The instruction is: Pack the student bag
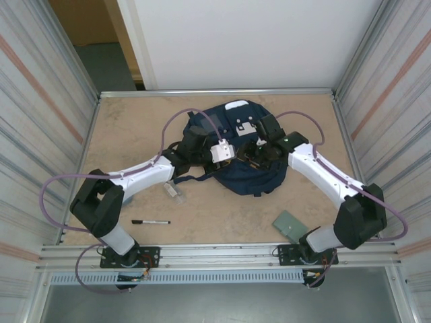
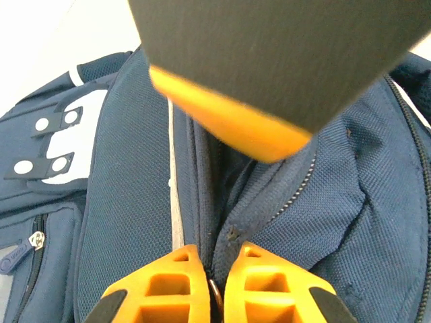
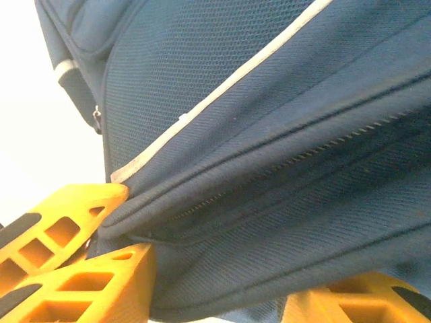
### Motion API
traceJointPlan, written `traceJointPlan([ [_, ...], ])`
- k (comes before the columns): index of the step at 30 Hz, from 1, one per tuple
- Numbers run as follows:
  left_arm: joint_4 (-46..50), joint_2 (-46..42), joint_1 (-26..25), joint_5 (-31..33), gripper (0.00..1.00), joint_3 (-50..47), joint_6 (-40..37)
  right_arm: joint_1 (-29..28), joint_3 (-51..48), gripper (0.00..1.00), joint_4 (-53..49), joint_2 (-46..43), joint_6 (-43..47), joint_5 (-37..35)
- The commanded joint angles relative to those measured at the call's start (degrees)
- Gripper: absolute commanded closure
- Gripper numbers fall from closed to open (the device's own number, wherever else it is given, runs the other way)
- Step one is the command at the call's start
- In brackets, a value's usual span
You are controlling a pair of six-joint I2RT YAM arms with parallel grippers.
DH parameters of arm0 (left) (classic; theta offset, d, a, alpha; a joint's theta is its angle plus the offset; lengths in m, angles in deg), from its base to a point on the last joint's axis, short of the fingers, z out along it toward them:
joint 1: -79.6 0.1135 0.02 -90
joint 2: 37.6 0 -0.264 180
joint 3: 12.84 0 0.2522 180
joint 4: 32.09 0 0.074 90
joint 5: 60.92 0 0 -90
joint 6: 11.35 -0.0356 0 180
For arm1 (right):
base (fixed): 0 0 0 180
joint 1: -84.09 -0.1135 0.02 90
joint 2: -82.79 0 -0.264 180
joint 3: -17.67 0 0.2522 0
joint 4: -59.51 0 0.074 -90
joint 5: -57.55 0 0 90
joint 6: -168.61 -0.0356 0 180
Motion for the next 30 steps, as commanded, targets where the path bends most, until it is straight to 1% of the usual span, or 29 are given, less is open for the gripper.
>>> traceJointPlan([
  [1,-3.35,-1.12,1.05,-2.69,0.96,1.87,1.45,2.13,-1.47,0.48,-6.05,-4.13,5.67,-3.80],
  [3,-4.44,-1.83,1.05,-2.93,0.96,0.59,1.75,5.42,-2.39,0.47,-6.61,-5.44,6.07,-3.77],
  [4,-4.46,-2.18,1.05,-3.36,0.96,0.21,1.71,7.26,-2.91,0.47,-6.39,-5.97,5.69,-2.37],
  [6,-3.51,-2.53,1.05,-5.02,0.95,-0.06,1.38,10.46,-4.46,0.46,-4.00,-6.48,4.20,2.06],
  [8,-3.35,-2.64,0.78,-4.92,0.95,-0.26,1.50,12.43,-5.66,0.46,-0.45,-5.81,1.87,7.40],
  [13,-5.01,-2.64,0.50,-5.70,0.95,-1.50,2.60,12.59,-8.69,0.44,8.68,-2.85,-6.95,12.10],
  [16,-5.73,-2.67,0.19,-5.55,0.95,-2.49,2.40,12.73,-9.32,0.45,13.94,-1.19,-10.60,12.40],
  [17,-6.38,-2.73,0.17,-5.35,0.95,-2.96,2.76,12.69,-9.30,0.48,15.69,-0.81,-11.33,12.46],
  [18,-6.84,-2.88,0.17,-5.16,0.95,-3.41,3.01,12.64,-9.37,0.55,16.54,-0.49,-12.02,12.55],
  [20,-7.22,-3.31,0.22,-4.75,0.94,-4.34,2.78,12.58,-9.19,0.84,18.91,-0.27,-13.16,12.89],
  [21,-7.23,-3.55,0.26,-4.22,0.92,-4.65,2.72,12.48,-8.82,0.92,19.12,-0.25,-13.42,12.90],
  [22,-7.29,-3.89,0.34,-3.65,0.86,-5.14,2.81,12.05,-8.06,0.97,18.94,-0.32,-13.38,12.73],
  [23,-7.63,-4.32,0.42,-2.86,0.73,-5.66,3.38,11.44,-6.88,0.98,18.26,-0.26,-12.91,12.52],
  [25,-8.23,-5.47,0.93,-2.44,0.55,-6.86,5.56,10.29,-4.43,0.99,16.97,-0.04,-12.25,12.21],
  [27,-8.53,-7.06,1.26,-1.16,0.36,-8.27,9.42,8.89,-2.38,0.99,17.62,0.22,-12.38,12.18],
  [28,-8.76,-7.67,1.31,2.13,0.27,-9.05,12.37,8.24,-1.41,0.99,18.71,0.41,-12.56,12.11],
  [29,-8.30,-7.99,1.38,6.00,0.24,-9.49,15.60,7.61,-0.57,0.98,20.12,0.53,-12.48,12.15],
  [30,-6.90,-8.37,1.48,8.12,0.23,-9.60,17.65,7.02,0.38,0.98,21.24,0.72,-12.27,11.78],
])
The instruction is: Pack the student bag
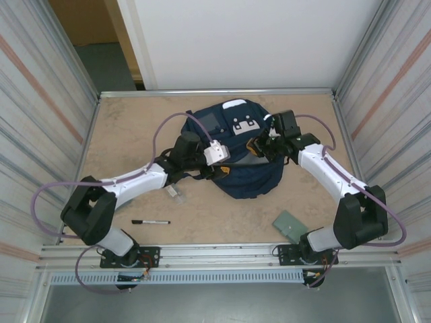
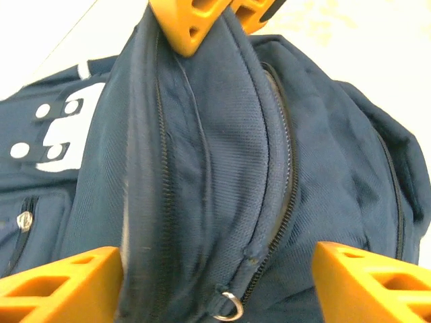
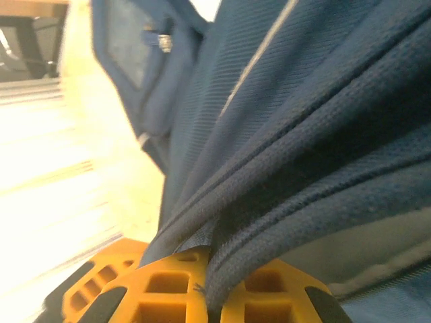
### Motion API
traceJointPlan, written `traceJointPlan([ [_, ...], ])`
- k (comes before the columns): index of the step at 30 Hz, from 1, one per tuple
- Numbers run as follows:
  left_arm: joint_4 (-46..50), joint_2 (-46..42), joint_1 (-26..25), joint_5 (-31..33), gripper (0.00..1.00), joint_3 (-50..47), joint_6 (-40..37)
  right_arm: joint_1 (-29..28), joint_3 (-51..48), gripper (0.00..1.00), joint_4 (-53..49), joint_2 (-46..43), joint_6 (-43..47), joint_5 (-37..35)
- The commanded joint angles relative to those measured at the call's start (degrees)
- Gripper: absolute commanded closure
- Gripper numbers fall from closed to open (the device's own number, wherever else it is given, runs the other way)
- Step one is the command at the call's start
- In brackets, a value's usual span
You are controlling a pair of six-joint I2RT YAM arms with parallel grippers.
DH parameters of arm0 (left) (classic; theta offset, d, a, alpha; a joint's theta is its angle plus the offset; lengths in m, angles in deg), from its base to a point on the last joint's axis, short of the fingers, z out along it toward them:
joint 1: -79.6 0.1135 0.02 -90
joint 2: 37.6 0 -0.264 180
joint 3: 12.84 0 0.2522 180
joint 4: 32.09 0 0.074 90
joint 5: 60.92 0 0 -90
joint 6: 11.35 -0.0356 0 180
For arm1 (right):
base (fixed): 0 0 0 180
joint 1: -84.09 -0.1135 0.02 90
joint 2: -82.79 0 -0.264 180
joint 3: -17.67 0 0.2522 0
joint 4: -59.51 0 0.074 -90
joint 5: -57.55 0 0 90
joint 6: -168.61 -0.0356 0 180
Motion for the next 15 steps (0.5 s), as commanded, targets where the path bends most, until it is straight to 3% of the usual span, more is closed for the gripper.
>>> traceJointPlan([
  [1,0.67,-3.00,0.77,8.50,0.21,-1.58,10.96,-2.34,5.13,0.98,6.59,0.53,0.18,-0.12],
  [3,0.56,-4.62,0.81,10.10,0.12,-3.34,15.77,-3.42,7.04,0.98,8.74,0.86,1.73,-2.04],
  [6,-0.21,-8.37,0.81,11.90,0.10,-7.00,23.26,-5.05,8.88,0.98,13.42,0.81,7.26,-5.53],
  [9,1.94,-10.14,0.77,18.78,0.09,-10.11,38.01,-6.61,8.28,0.98,18.55,0.43,11.99,-8.78],
  [12,-0.66,-10.52,0.49,16.38,0.10,-13.95,48.66,-6.67,6.38,0.99,24.40,0.47,11.88,-7.54],
  [15,-7.15,-9.11,-0.78,13.29,0.13,-17.29,54.60,-6.46,6.38,0.99,25.98,1.48,11.00,-6.86],
])
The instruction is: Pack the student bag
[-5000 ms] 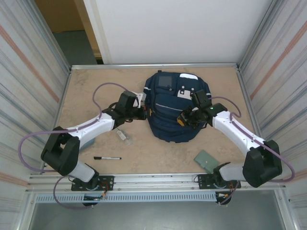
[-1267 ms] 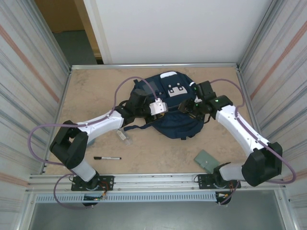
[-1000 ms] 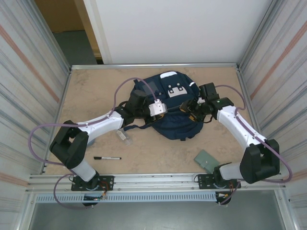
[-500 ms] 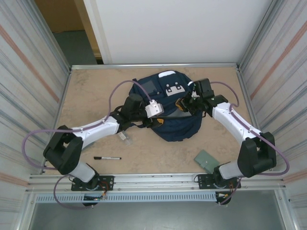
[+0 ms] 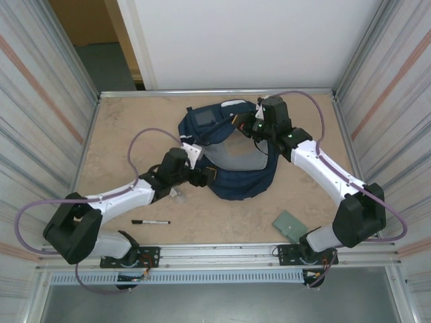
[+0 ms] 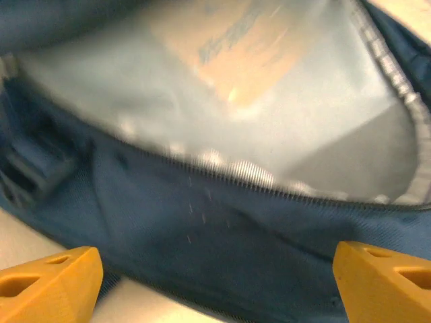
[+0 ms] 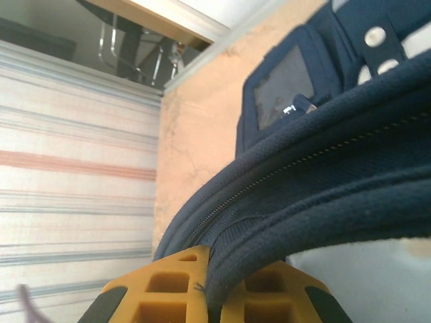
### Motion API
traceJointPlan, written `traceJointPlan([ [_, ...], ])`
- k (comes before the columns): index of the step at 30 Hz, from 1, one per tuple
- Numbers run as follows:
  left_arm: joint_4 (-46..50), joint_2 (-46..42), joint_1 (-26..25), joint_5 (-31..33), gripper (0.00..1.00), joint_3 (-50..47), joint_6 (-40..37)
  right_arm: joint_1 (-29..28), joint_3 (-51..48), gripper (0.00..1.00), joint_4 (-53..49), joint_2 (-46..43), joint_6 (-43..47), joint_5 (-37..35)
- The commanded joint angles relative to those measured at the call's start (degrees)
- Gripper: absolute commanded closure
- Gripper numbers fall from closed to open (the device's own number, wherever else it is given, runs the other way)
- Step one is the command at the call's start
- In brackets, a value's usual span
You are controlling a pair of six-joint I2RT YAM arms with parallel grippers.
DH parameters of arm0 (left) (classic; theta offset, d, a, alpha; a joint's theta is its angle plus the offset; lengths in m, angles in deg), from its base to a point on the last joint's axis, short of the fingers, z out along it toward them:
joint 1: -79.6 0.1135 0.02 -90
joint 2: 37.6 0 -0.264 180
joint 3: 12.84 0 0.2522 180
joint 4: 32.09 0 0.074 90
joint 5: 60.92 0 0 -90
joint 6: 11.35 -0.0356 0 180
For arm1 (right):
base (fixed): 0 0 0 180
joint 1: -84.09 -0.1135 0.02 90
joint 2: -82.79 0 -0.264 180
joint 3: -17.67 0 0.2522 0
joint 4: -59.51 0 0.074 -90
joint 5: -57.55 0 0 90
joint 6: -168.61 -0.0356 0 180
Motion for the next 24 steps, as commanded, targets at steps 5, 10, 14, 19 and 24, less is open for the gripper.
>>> traceJointPlan([
  [5,-3.59,6.41,-2.72,-1.79,0.18,2.94,18.33,-0.35,-0.22,0.99,11.66,1.26,1.37,1.64],
  [10,-1.65,13.09,-2.74,3.25,0.21,5.84,21.82,0.22,-1.75,0.99,14.20,0.17,-0.99,0.82],
  [14,-1.25,15.23,-0.52,9.62,0.21,6.44,17.36,0.85,1.70,0.99,10.15,0.60,-2.29,-1.33],
  [19,2.63,14.31,4.70,10.19,0.21,9.02,15.20,0.88,0.52,0.99,9.85,1.27,-3.51,-1.59],
  [24,8.60,12.64,7.08,13.63,0.20,11.28,11.99,0.20,-8.98,0.96,10.23,1.04,-6.17,-4.84],
])
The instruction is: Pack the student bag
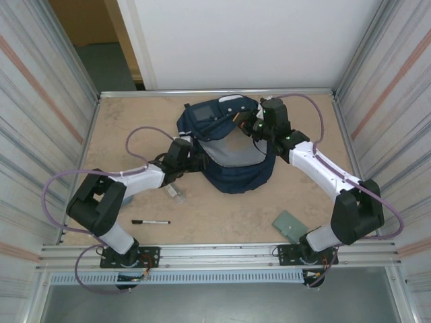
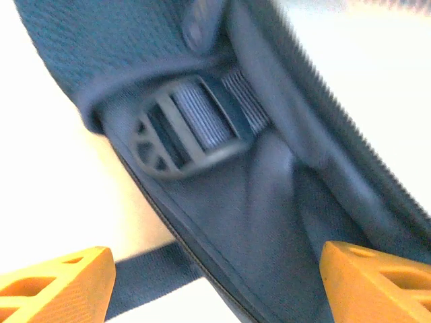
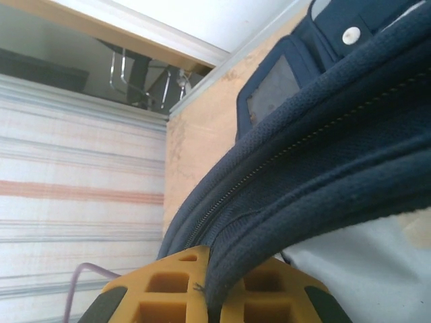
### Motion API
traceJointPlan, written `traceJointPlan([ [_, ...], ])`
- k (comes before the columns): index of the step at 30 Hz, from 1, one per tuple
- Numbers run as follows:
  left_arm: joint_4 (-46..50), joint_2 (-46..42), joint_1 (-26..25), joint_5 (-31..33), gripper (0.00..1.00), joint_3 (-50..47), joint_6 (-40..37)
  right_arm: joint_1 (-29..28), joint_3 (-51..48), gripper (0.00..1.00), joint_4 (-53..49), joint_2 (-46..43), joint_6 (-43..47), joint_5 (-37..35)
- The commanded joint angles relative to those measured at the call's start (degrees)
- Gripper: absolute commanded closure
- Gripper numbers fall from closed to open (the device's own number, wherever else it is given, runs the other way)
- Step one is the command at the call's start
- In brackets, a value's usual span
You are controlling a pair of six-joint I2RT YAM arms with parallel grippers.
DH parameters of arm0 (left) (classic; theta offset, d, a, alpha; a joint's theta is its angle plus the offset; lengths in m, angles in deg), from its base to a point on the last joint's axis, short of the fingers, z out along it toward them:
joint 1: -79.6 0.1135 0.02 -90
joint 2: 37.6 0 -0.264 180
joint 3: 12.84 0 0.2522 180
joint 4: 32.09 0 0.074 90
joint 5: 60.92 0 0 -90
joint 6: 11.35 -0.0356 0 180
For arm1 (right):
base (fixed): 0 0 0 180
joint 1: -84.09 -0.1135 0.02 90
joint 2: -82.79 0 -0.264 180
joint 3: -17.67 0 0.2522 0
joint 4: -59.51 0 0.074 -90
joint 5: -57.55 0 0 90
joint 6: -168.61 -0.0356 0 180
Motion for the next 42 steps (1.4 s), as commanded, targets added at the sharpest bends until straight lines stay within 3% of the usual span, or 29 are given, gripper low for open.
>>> traceJointPlan([
  [1,5.20,-2.20,0.90,5.94,0.19,0.94,-3.40,-0.92,-6.30,0.95,3.03,-0.25,-1.90,-3.14],
  [6,6.37,-7.89,1.82,4.52,0.19,-2.93,-0.92,-2.48,-11.56,0.78,0.73,0.35,-1.60,-1.18],
  [12,13.92,-19.92,-1.02,4.08,0.19,-6.36,0.44,-3.01,-12.22,0.56,-18.95,-4.98,5.46,-5.15],
  [16,15.76,-26.68,-7.62,4.22,0.20,-7.98,-1.43,-3.10,-10.99,0.40,-40.19,-8.77,8.88,-16.01],
  [19,15.02,-27.93,-13.95,3.12,0.21,-8.33,-3.19,-1.79,-12.53,0.39,-49.66,-11.59,6.67,-20.66],
  [21,15.50,-27.21,-17.88,2.44,0.21,-7.60,-3.55,0.51,-15.67,0.39,-52.83,-14.08,2.87,-19.67],
  [26,14.06,-24.26,-27.93,4.71,0.20,-6.21,-5.44,4.58,-25.36,0.38,-52.46,-19.32,-0.16,-16.67],
  [30,14.06,-20.20,-32.15,6.21,0.20,-4.68,-6.68,5.14,-29.41,0.38,-50.36,-18.32,0.76,-13.61],
  [35,14.45,-18.75,-33.29,4.90,0.20,-4.53,-6.40,-1.51,-30.62,0.38,-46.80,-17.16,-0.66,-11.88],
  [42,15.93,-25.82,-33.36,4.51,0.20,-9.37,-3.77,-12.73,-27.69,0.38,-33.71,-14.17,-4.66,-7.01],
])
